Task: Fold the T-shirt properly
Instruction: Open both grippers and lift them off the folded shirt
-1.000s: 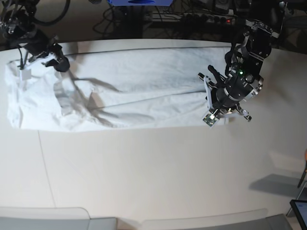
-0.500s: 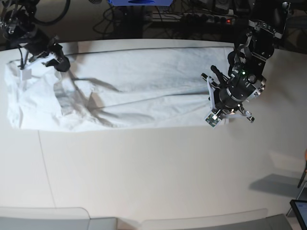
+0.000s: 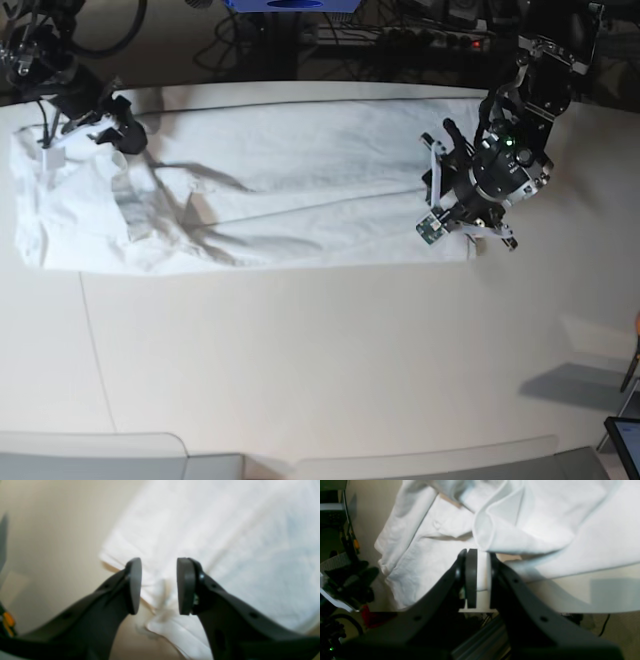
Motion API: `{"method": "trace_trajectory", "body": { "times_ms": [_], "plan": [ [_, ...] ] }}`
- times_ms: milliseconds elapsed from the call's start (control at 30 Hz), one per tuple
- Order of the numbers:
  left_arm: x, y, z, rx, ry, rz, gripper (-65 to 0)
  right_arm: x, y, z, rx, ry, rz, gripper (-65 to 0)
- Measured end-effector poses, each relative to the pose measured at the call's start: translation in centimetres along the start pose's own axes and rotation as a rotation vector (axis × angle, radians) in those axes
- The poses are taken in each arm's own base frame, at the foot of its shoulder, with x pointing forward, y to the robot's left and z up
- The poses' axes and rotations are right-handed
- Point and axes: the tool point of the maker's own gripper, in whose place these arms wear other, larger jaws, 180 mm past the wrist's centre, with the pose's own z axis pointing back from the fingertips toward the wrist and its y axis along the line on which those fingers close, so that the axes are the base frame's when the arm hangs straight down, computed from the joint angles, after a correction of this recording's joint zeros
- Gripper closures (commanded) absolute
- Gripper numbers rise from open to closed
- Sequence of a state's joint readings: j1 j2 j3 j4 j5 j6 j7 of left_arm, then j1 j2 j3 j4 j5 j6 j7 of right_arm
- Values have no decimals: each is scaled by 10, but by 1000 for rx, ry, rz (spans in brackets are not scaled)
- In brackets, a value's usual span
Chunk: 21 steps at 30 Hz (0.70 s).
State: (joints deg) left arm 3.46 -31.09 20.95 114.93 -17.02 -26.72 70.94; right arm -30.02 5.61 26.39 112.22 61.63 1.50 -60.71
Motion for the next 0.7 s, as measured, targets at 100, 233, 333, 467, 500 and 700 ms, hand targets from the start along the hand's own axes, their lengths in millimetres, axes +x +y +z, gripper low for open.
{"method": "trace_trajectory", "body": {
  "times_ms": [100, 233, 333, 467, 500, 700],
  "plan": [
    [4, 3, 1, 8, -30, 19, -242, 0, 0, 0, -1, 2, 0, -73],
    [11, 24, 9, 67, -143, 143, -242, 2, -1, 0, -3, -16, -1, -73],
    [0, 49, 16, 150, -137, 236, -240, 11, -6, 4, -17, -72, 1, -73],
    [-7, 58, 21, 174, -140, 272, -239, 12, -17, 12, -50, -89, -18, -73],
    [-11, 56, 20, 173, -134, 277, -239, 13, -19, 13, -55, -96, -22, -73],
    [-40, 62, 27, 205, -84, 331, -239, 9, -24, 17, -66, -75, -34, -75]
  ]
}}
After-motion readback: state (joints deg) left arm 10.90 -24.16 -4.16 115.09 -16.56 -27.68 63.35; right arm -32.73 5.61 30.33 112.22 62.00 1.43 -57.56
